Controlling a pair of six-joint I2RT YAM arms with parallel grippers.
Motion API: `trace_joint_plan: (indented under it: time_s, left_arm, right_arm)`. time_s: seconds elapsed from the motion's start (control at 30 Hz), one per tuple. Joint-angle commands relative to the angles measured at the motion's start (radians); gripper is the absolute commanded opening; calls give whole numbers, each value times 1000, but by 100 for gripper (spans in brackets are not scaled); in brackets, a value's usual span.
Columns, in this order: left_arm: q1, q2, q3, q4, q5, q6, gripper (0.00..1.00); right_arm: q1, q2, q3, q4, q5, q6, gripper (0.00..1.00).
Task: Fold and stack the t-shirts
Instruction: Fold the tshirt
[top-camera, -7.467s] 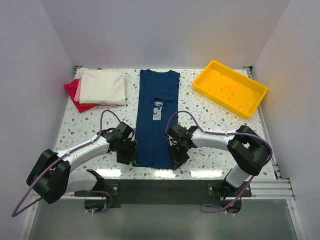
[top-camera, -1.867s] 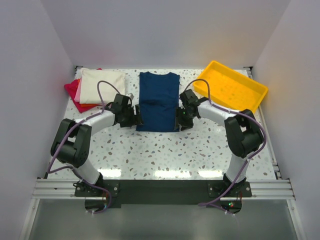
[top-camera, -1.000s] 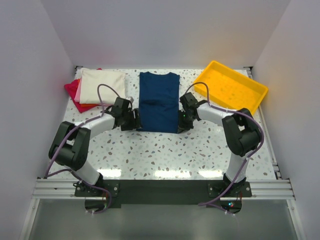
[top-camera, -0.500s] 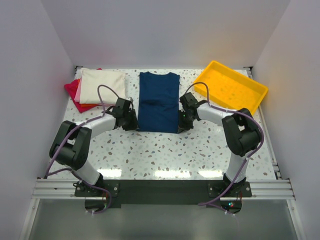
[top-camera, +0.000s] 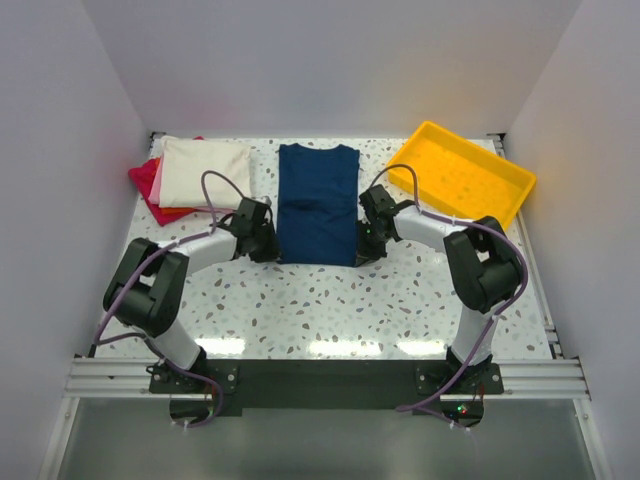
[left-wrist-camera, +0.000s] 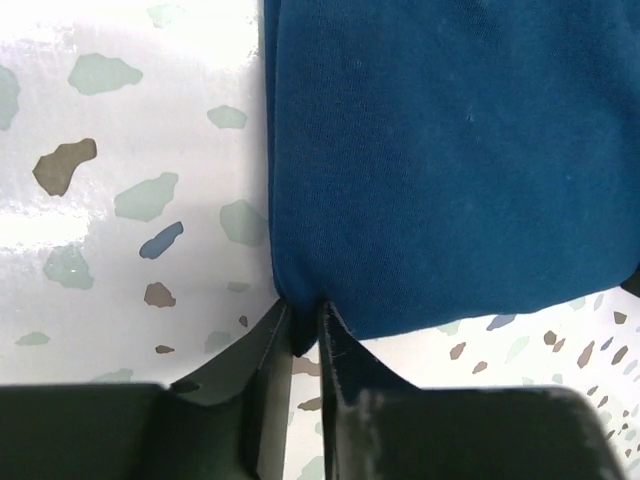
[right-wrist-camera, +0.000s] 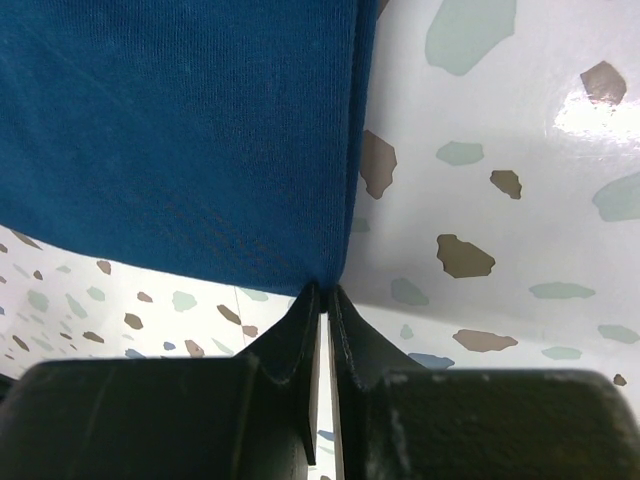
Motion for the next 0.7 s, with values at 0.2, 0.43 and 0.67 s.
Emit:
trace_joint_plan:
  time_s: [0.2,0.43,0.67]
  left_arm:
    - [-13,41,-3,9,-27,17,0]
    - [-13,-65,87,-97,-30,86,0]
    - [-13,-212,165,-254,22,121,0]
  right_arm:
    - [-1,32,8,24,31,-23,0]
    - [-2,-63,44,-80,67,-93,0]
    - [-2,-221,131,-270,105,-161,0]
